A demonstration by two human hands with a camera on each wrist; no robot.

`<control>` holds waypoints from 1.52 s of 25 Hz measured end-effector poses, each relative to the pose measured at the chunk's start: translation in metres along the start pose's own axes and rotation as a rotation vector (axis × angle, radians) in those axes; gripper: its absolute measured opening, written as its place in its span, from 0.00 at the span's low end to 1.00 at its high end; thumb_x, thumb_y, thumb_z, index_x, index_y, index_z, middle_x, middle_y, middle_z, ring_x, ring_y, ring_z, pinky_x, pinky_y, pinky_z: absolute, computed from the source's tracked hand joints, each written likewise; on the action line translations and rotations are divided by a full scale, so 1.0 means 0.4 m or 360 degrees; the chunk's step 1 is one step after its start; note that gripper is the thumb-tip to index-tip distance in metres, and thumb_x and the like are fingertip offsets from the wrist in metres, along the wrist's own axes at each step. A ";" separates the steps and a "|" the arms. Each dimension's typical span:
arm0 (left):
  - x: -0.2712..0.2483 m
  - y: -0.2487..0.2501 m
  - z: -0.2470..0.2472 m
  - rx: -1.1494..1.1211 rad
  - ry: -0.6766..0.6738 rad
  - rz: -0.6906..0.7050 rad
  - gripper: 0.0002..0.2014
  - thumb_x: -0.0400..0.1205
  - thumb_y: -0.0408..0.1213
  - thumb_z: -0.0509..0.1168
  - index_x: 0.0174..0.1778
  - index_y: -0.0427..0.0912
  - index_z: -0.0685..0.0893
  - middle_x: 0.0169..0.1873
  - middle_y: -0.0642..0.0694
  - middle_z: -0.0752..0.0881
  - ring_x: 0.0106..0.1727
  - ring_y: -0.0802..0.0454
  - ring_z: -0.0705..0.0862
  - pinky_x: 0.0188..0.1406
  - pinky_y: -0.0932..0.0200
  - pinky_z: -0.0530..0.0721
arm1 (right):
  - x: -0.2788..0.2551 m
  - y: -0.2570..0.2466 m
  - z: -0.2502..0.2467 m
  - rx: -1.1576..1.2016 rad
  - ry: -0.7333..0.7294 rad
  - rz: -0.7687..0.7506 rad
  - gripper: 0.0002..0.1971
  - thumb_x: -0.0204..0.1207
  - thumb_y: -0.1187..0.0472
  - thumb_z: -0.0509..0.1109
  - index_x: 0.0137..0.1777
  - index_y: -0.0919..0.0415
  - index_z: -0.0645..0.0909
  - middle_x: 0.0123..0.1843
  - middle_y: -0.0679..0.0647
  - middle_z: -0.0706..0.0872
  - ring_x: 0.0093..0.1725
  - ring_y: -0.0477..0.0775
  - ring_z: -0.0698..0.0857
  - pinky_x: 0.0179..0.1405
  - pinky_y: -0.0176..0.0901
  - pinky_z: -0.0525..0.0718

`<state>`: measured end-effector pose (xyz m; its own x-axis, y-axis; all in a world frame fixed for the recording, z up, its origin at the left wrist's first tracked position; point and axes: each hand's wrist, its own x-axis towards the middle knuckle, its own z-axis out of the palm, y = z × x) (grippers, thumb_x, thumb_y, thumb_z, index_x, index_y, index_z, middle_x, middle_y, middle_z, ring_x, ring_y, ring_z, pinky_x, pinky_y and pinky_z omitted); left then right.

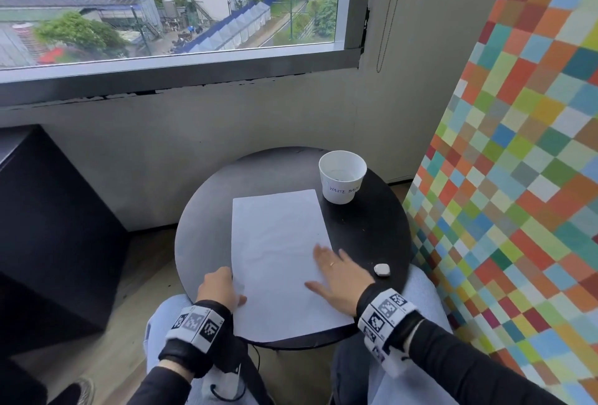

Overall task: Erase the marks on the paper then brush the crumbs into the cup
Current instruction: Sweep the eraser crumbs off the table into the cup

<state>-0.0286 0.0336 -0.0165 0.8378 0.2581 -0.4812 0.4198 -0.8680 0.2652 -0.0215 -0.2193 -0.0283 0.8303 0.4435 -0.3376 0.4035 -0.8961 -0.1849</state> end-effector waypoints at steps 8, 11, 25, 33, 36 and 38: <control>-0.006 0.003 0.001 0.0044 0.0009 0.0021 0.21 0.80 0.40 0.72 0.66 0.40 0.76 0.64 0.39 0.80 0.63 0.39 0.83 0.63 0.52 0.81 | 0.025 -0.039 -0.015 -0.0033 -0.0178 -0.0124 0.46 0.77 0.29 0.40 0.84 0.63 0.39 0.86 0.56 0.39 0.85 0.51 0.42 0.82 0.48 0.40; -0.006 0.002 -0.004 0.0045 0.0000 0.0017 0.20 0.80 0.40 0.72 0.65 0.40 0.76 0.64 0.39 0.80 0.63 0.40 0.83 0.64 0.51 0.81 | 0.034 0.006 -0.050 -0.0053 0.0037 0.0283 0.42 0.83 0.36 0.48 0.84 0.65 0.37 0.86 0.58 0.37 0.85 0.54 0.40 0.83 0.49 0.41; -0.023 -0.009 -0.007 0.0164 -0.0040 0.0022 0.21 0.80 0.41 0.73 0.66 0.40 0.75 0.64 0.40 0.80 0.65 0.40 0.82 0.63 0.53 0.80 | 0.055 -0.011 -0.006 0.0017 -0.0085 0.0147 0.42 0.83 0.35 0.47 0.84 0.63 0.37 0.86 0.55 0.38 0.85 0.56 0.42 0.84 0.51 0.45; -0.041 0.000 -0.016 0.0208 -0.0038 0.0035 0.21 0.81 0.41 0.71 0.67 0.40 0.74 0.65 0.40 0.79 0.66 0.41 0.81 0.62 0.53 0.79 | 0.072 -0.043 -0.038 -0.0092 -0.0052 0.0204 0.42 0.83 0.36 0.48 0.84 0.65 0.39 0.86 0.57 0.40 0.85 0.55 0.43 0.83 0.51 0.44; -0.046 0.003 -0.017 0.0205 -0.0051 0.0031 0.22 0.81 0.41 0.71 0.68 0.39 0.74 0.66 0.39 0.79 0.66 0.40 0.81 0.63 0.53 0.79 | 0.089 -0.038 -0.054 -0.0066 -0.0014 0.0128 0.40 0.84 0.38 0.47 0.84 0.65 0.38 0.86 0.56 0.38 0.85 0.54 0.41 0.83 0.50 0.41; -0.049 0.005 -0.020 0.0201 -0.0052 0.0037 0.22 0.81 0.41 0.72 0.67 0.39 0.74 0.65 0.39 0.79 0.65 0.40 0.81 0.63 0.52 0.80 | 0.089 -0.066 -0.046 -0.0035 -0.0134 -0.0262 0.37 0.85 0.40 0.49 0.85 0.61 0.39 0.86 0.52 0.38 0.85 0.51 0.40 0.82 0.50 0.40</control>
<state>-0.0414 0.0304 0.0002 0.8342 0.2251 -0.5035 0.3511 -0.9208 0.1701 0.0045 -0.1803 -0.0182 0.7175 0.5834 -0.3806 0.5406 -0.8110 -0.2239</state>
